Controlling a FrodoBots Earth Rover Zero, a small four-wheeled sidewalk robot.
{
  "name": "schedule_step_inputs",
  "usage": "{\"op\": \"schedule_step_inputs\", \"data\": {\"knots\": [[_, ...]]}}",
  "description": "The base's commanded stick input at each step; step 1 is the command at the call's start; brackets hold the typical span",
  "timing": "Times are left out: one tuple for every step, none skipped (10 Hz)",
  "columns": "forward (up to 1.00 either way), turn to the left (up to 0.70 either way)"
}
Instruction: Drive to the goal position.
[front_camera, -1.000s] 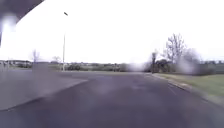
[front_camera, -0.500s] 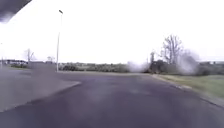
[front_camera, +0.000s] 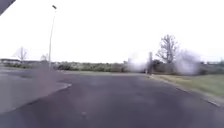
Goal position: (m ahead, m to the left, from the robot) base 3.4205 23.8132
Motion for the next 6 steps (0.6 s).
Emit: {"op": "schedule_step_inputs", "data": {"knots": [[1.00, 0.17], [1.00, 0.29], [1.00, 0.40], [1.00, 0.40], [1.00, 0.40], [1.00, 0.31]]}}
